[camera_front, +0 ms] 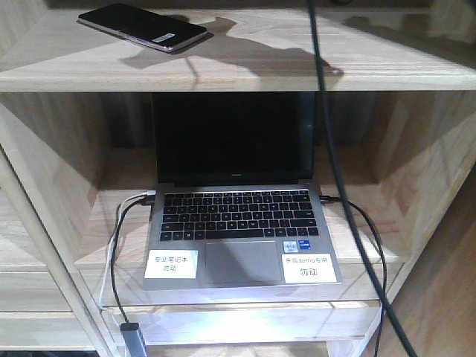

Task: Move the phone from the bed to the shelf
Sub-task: 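Open the right gripper and withdraw it from the phone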

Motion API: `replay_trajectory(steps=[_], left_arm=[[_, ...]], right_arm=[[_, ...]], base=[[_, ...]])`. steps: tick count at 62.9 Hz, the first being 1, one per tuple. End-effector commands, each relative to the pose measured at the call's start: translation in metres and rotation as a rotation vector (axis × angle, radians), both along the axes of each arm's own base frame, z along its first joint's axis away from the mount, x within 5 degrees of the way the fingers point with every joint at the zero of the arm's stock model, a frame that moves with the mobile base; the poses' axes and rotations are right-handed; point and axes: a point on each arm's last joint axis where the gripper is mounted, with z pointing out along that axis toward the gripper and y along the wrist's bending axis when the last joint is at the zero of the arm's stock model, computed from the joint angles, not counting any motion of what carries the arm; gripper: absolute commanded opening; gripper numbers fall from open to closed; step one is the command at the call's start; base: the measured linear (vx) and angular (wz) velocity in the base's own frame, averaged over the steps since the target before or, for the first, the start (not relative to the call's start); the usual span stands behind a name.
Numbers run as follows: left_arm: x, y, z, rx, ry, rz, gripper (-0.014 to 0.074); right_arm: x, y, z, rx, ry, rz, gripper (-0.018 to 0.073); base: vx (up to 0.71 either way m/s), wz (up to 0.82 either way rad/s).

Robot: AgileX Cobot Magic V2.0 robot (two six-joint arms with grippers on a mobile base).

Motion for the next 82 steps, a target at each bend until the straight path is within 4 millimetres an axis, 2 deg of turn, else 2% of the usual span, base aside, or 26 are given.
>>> replay_trajectory(steps=[1,19,29,35,39,43,57,71,82], left_arm=[[0.000,0.000,0.004,-0.005,-0.071,0.003,0.0001],[0.000,0.000,0.004,-0.005,-0.071,0.003,0.0001],[0.000,0.000,0.004,-0.005,-0.071,0.003,0.0001],[0.000,0.000,0.004,-0.005,-0.071,0.003,0.0001],[0.000,0.000,0.004,-0.005,-0.071,0.003,0.0001],[0.000,0.000,0.004,-0.005,-0.071,0.003,0.0001],[0.000,0.000,0.004,-0.005,-0.071,0.003,0.0001],[0.000,0.000,0.004,-0.005,-0.071,0.003,0.0001],[0.000,0.000,0.004,-0.005,-0.071,0.003,0.0001]], right_arm=[[-0.026,-0.013,0.040,0.081,-0.100,-0.032,-0.0004],[-0.033,-0.028,0.061,0.113,-0.194,-0.173,-0.0004],[-0.035,-0.029,0.064,0.119,-0.211,-0.223,-0.0003],[-0.039,-0.025,0.055,0.125,-0.245,-0.294,-0.0003],[-0.049,-0.023,0.050,0.146,-0.290,-0.340,-0.0003],[-0.058,-0.021,0.035,0.137,-0.321,-0.376,-0.0003],[-0.109,-0.025,0.003,0.117,-0.386,-0.406,-0.0003],[-0.154,-0.052,-0.013,0.135,-0.364,-0.403,-0.0003],[-0.187,-0.076,-0.035,0.142,-0.341,-0.415,-0.0003]], base=[[0.00,0.00],[0.00,0.00],[0.00,0.00],[0.00,0.00],[0.00,0.00],[0.00,0.00],[0.00,0.00],[0.00,0.00],[0.00,0.00]])
